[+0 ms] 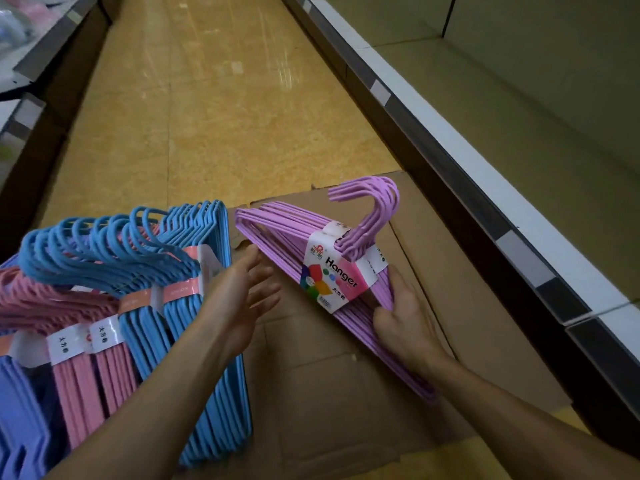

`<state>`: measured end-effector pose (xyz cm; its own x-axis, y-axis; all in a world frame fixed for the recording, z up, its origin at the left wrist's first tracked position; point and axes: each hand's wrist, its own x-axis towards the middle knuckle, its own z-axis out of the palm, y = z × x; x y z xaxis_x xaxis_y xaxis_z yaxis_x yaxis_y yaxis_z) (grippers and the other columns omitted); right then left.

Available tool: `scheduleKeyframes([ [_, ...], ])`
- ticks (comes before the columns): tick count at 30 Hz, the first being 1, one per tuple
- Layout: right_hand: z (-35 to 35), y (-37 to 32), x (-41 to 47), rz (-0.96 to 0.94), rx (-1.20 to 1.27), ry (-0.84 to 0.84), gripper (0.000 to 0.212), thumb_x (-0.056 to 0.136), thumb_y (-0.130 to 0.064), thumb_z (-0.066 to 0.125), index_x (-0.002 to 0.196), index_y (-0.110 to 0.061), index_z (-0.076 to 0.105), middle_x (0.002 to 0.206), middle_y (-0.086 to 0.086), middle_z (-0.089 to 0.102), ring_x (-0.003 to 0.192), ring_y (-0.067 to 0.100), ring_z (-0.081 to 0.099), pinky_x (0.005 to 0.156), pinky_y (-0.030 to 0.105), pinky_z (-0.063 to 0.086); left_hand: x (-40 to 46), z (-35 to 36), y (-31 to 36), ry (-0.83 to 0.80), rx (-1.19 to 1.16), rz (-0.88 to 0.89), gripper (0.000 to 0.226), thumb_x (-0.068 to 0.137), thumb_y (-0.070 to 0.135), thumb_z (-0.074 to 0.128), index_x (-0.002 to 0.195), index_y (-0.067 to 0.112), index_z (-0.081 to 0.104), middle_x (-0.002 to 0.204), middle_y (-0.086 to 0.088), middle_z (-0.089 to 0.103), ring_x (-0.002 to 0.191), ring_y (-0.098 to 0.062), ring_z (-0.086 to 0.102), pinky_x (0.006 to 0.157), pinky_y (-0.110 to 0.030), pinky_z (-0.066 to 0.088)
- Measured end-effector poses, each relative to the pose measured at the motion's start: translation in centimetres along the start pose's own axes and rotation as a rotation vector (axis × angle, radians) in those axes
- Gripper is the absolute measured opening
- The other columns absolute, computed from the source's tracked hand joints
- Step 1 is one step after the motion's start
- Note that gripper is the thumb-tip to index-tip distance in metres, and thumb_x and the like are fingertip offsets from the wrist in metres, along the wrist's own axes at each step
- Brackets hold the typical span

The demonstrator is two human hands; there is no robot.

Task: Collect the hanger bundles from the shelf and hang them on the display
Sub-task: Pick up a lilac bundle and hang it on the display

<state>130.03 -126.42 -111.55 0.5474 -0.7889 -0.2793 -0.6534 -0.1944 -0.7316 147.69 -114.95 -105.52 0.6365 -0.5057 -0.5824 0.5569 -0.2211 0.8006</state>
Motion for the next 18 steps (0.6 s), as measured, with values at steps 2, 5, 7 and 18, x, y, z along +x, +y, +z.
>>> scheduleKeyframes([
  [2, -0.7, 0.3, 0.1, -0.017, 0.104, -0.023, 0.071, 0.088, -0.026, 0.053, 0.152, -0.036, 0.025, 0.136, -0.003, 0.053, 0.121, 0.014, 0.055, 0.096, 0.042, 0.054, 0.5, 0.0, -0.2, 0.022, 0.009, 0.003, 0.015, 0.098, 0.041, 0.055, 0.102, 0.027, 0.062, 0.115, -0.005, 0.065, 0.105, -0.024, 0.064, 0.092, -0.038, 0.053],
  [5, -2.1, 0.5, -0.2, -0.058, 0.246, -0.094, 0.048, 0.098, -0.012, 0.057, 0.130, -0.045, 0.045, 0.115, -0.013, 0.062, 0.101, -0.004, 0.063, 0.084, 0.020, 0.057, 0.8, -0.2, -0.5, -0.064, 0.034, 0.025, 0.022, 0.097, 0.040, 0.057, 0.106, 0.020, 0.062, 0.143, -0.024, 0.040, 0.078, -0.011, 0.022, 0.086, -0.031, 0.049],
  [7, -3.0, 0.2, -0.7, -0.092, 0.279, -0.135, 0.052, 0.096, -0.002, 0.056, 0.119, -0.048, 0.046, 0.106, -0.020, 0.061, 0.093, -0.014, 0.061, 0.072, 0.008, 0.052, 1.1, -0.2, -0.6, -0.118, 0.005, 0.024, 0.022, 0.095, 0.038, 0.061, 0.096, 0.017, 0.060, 0.073, -0.004, 0.062, 0.054, -0.009, 0.039, 0.073, -0.027, 0.039],
  [18, -3.0, -0.4, -0.9, -0.118, 0.314, -0.255, 0.055, 0.095, 0.001, 0.055, 0.118, -0.048, 0.049, 0.108, -0.016, 0.063, 0.094, 0.010, 0.067, 0.077, 0.025, 0.057, 2.1, 0.5, -0.2, -0.040, -0.562, 0.005, 0.028, 0.076, 0.034, 0.075, 0.094, 0.018, 0.060, 0.092, -0.007, 0.053, 0.090, -0.021, 0.057, 0.096, -0.036, 0.048],
])
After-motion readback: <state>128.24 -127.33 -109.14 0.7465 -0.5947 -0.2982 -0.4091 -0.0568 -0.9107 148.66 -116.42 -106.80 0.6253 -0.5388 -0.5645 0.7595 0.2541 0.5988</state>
